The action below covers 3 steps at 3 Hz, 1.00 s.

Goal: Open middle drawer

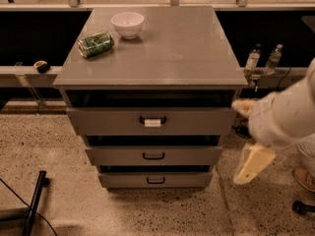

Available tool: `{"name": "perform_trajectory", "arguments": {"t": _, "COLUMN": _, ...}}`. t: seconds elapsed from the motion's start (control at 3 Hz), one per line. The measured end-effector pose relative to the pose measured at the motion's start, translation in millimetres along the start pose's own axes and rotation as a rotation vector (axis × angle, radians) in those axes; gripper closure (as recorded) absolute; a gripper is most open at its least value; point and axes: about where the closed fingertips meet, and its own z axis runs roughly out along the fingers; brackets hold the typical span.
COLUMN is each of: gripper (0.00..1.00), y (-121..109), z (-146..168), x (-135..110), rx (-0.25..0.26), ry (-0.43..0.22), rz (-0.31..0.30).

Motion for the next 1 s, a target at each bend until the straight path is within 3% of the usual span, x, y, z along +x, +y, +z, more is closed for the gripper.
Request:
{"name": "perform_trajectory", "arguments": {"t": 0.33, "gripper": 0.00, "y": 37.5, "z": 95.2, "x": 30.1, "rx": -0.093, "ry": -0.147, "rz": 0.055}}
{"name": "perform_trajectory", "arguments": {"t": 0.67, "gripper": 0.00, "y": 42.9, "z": 143.1, "x": 33.8, "rx": -0.153, "ry": -0.329, "rz": 0.069}}
{"name": "perform_trajectory", "arguments": {"t": 1.0, "gripper": 0.00, "y": 35.1, "z": 151.8, "x": 32.6, "rx": -0.146, "ry": -0.370, "rz": 0.016}}
